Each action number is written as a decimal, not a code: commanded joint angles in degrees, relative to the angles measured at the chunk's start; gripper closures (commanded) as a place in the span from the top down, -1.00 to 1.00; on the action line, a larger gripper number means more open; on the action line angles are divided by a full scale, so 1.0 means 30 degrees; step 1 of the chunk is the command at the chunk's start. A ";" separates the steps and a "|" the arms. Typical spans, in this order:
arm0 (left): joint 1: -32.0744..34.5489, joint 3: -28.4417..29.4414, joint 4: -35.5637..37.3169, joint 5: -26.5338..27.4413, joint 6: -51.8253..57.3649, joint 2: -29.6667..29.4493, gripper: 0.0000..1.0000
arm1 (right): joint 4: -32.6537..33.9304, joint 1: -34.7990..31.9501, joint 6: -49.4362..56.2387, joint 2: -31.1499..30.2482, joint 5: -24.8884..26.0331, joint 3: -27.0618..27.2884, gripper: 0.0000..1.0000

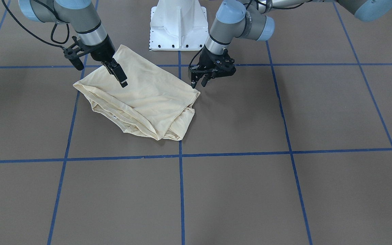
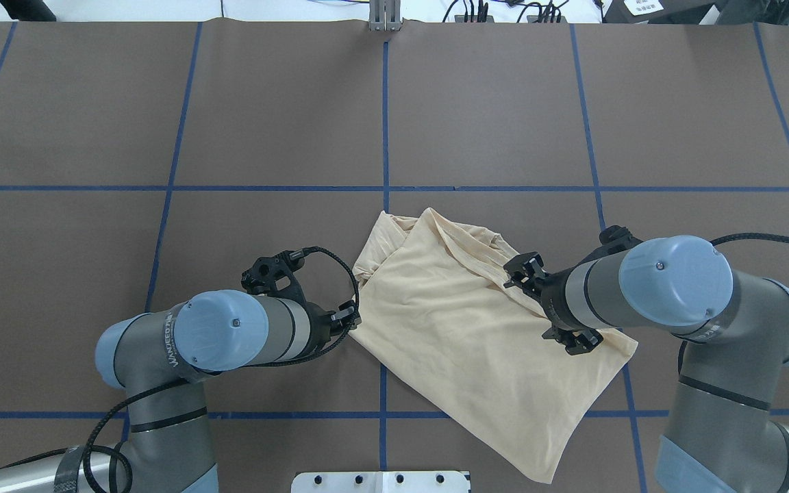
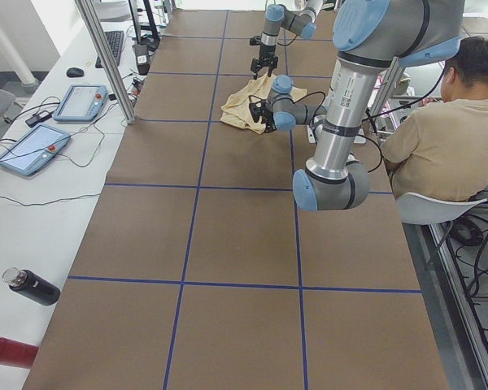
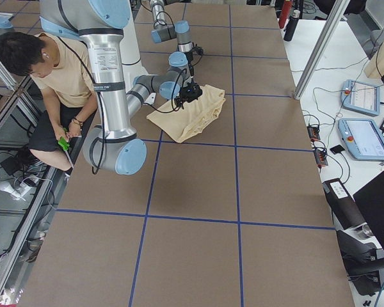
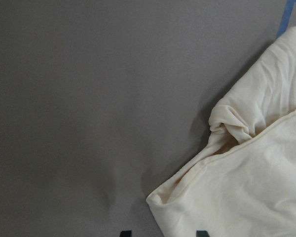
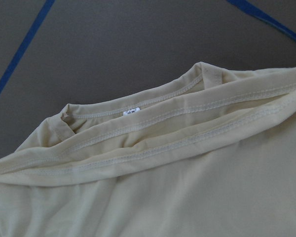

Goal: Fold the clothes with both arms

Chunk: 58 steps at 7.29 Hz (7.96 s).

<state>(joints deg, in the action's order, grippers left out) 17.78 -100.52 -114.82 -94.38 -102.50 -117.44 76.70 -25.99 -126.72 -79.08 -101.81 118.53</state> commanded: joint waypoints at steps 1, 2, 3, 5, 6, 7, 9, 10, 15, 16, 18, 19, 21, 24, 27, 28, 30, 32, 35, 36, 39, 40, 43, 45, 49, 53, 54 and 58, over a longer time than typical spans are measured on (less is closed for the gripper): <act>-0.0009 0.0751 -0.0252 -0.0006 0.0064 -0.0431 0.04 | 0.0011 -0.0243 0.0110 -0.0006 -0.0047 -0.0191 1.00; 0.0020 0.0781 -0.0253 -0.0006 0.0064 -0.0434 -0.05 | 0.0011 -0.0243 0.0110 0.0023 -0.0047 -0.0221 1.00; 0.0078 0.0781 -0.0282 -0.0006 0.0064 -0.0492 -0.25 | 0.0011 -0.0243 0.0110 0.0023 -0.0076 -0.0193 1.00; 0.0196 0.0898 -0.0283 -0.0006 0.0413 -0.0492 -0.26 | 0.0040 -0.0243 0.0110 -0.0006 -0.0076 -0.0251 1.00; 0.0196 0.0928 -0.0283 -0.0006 0.0416 -0.0492 -0.26 | 0.0040 -0.0243 0.0110 -0.0006 -0.0076 -0.0251 1.00; 0.0254 0.1015 -0.0283 -0.0006 0.0474 -0.0492 -0.26 | 0.0040 -0.0243 0.0110 -0.0035 -0.0076 -0.0251 1.00; 0.0342 0.1393 -0.0312 -0.0006 0.0474 -0.0492 -0.80 | 0.0040 -0.0243 0.0110 -0.0006 -0.0076 -0.0339 1.00; 0.0342 0.1397 -0.0283 -0.0006 0.0474 -0.0492 -1.00 | 0.0040 -0.0272 0.0110 -0.0035 -0.0076 -0.0455 1.00; 0.5631 0.2265 -0.0371 -0.0212 0.5558 -0.1509 -1.00 | 0.0011 -0.0273 0.0110 0.0052 0.0069 -0.0659 1.00; 0.6544 0.4915 -0.0545 -0.0211 0.6268 -0.3142 -1.00 | 0.0011 -0.0186 0.0110 0.0255 0.0215 -0.1009 1.00; 0.7895 1.0332 -0.6340 -0.0095 0.7615 -0.4268 -1.00 | 0.0011 -0.0156 -0.0007 0.2413 0.0362 -0.2761 1.00; 0.8452 1.2392 -0.7623 -0.0094 0.8290 -0.4939 -0.49 | 0.0011 -0.0011 -0.0007 0.3150 0.0827 -0.3292 1.00; 0.9333 1.2471 -0.7665 -0.0182 0.9291 -0.4945 -0.13 | 0.0011 0.0924 -0.0299 0.4381 0.2057 -0.4170 1.00; 0.9483 1.2412 -0.7695 -0.0182 0.9644 -0.4887 -0.09 | 0.0011 0.2975 -0.3690 0.5585 0.3790 -0.5085 1.00; 0.9483 1.2412 -0.7753 -0.0182 0.9498 -0.4828 -0.07 | 0.1087 0.4618 -0.4549 0.5589 0.4316 -0.5288 1.00; 0.9483 1.2383 -0.7782 -0.0182 0.9469 -0.4799 -0.06 | 0.1095 0.4620 -0.4548 0.5647 0.4347 -0.5406 0.99; 0.9483 1.2383 -0.7812 -0.0153 0.9468 -0.4770 -0.05 | 0.1153 0.3542 -0.4285 0.6056 0.4378 -0.5788 0.89; 0.9425 1.2296 -0.7841 -0.0153 0.9265 -0.4770 -0.03 | 0.1183 0.3067 -0.4256 0.6844 0.4348 -0.6602 0.86; 0.9395 1.2207 -0.7841 -0.0153 0.9205 -0.4711 -0.02 | 0.1530 0.3096 -0.4343 0.6937 0.4114 -0.6493 0.86; 0.9395 1.2207 -0.7841 -0.0182 0.9205 -0.4740 -0.02 | 0.1592 0.3357 -0.4343 0.6908 0.4084 -0.6491 0.85; 0.9366 1.2207 -0.7841 -0.0182 0.9175 -0.4711 -0.02 | 0.3349 0.3912 -0.4401 0.6878 0.3966 -0.5407 0.84; 0.9366 1.2207 -0.7841 -0.0182 0.9176 -0.4711 -0.02 | 0.3264 0.3917 -0.4373 0.6965 0.4025 -0.5610 0.84; 0.9366 1.2207 -0.7841 -0.0182 0.9176 -0.4682 -0.02 | 0.3204 0.3888 -0.4314 0.6908 0.4113 -0.5816 0.84; 0.9366 1.2120 -0.7841 -0.0182 0.9176 -0.4711 -0.02 | 0.3146 0.3858 -0.4372 0.6937 0.4114 -0.5992 0.54; 0.9366 1.2090 -0.7841 -0.0182 0.9176 -0.4682 -0.02 | 0.3058 0.3858 -0.4577 0.7054 0.4113 -0.6022 -1.00; 0.9366 1.1478 -0.7754 -0.0241 0.9205 -0.4508 -0.02 | 0.3087 0.3067 -0.4519 0.7201 0.3646 -0.5671 -1.00; 0.9366 1.0866 -0.7782 -0.0270 0.9205 -0.4071 -0.02 | 0.3087 0.3067 -0.4519 0.7201 0.3587 -0.5642 -1.00; 0.6594 0.1509 -0.7549 -0.1911 0.2070 0.2417 -0.02 | 0.3117 0.3387 -0.4461 0.5738 0.3586 -0.3389 -1.00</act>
<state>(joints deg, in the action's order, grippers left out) 41.02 -87.37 -137.70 -99.46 -89.64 -116.83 86.12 -16.39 -140.23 -60.47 -91.05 106.56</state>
